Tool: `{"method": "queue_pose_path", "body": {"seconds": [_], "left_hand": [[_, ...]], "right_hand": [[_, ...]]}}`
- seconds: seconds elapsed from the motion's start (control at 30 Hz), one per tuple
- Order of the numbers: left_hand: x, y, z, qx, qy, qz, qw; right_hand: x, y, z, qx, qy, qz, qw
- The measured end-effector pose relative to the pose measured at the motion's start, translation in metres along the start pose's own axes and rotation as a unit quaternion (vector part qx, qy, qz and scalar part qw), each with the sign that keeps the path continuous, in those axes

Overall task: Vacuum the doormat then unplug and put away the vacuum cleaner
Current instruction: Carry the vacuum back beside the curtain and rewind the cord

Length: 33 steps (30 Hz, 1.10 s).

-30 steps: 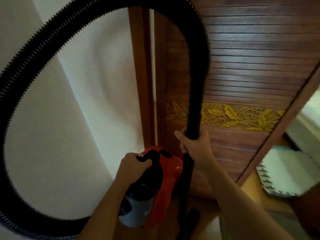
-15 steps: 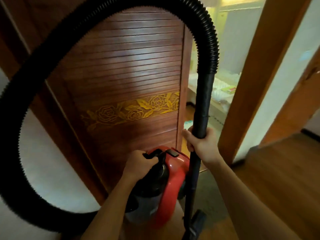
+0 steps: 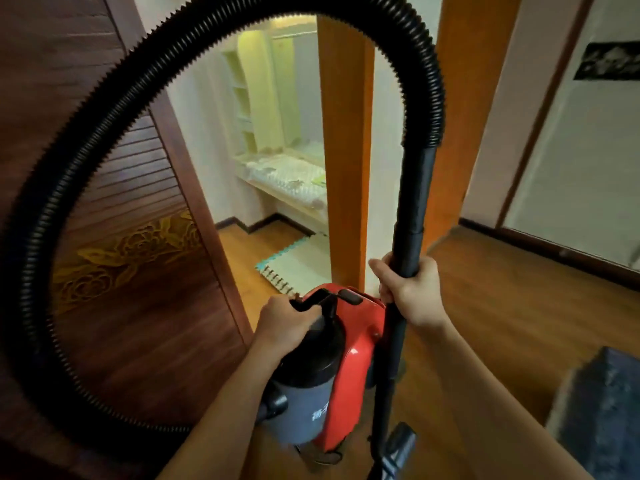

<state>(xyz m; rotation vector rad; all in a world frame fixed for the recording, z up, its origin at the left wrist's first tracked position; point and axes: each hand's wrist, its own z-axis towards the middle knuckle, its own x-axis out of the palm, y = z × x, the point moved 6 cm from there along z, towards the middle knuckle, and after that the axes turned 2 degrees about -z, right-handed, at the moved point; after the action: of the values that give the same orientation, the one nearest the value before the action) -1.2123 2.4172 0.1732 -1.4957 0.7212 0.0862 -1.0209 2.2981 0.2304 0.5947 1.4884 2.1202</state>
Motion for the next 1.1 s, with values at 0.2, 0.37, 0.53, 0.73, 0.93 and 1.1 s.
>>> {"method": "queue_pose_path", "body": {"seconds": [0.2,0.37,0.53,0.73,0.93,1.1], "left_hand": [[0.088,-0.055,0.014,0.024,0.033,0.001,0.999],[0.150,-0.089,0.033,0.043,0.070,0.026,0.996],[0.214,-0.115,0.066,0.066,0.115,0.049,0.990],[0.297,-0.143,0.134,0.081,0.175,0.061,0.979],[0.385,-0.186,0.230,0.096,0.237,0.068,0.964],[0.446,-0.239,0.304,0.121,0.288,0.072,0.947]], "right_hand": [[-0.099,0.001,0.017,-0.002,-0.056,-0.011,0.998],[-0.159,-0.002,0.032,-0.009,-0.100,-0.016,0.995],[-0.215,-0.023,0.054,0.005,-0.141,-0.037,0.989],[-0.276,-0.058,0.108,0.025,-0.200,-0.062,0.978],[-0.333,-0.091,0.196,0.050,-0.269,-0.095,0.957],[-0.376,-0.099,0.275,0.051,-0.321,-0.118,0.938]]}}
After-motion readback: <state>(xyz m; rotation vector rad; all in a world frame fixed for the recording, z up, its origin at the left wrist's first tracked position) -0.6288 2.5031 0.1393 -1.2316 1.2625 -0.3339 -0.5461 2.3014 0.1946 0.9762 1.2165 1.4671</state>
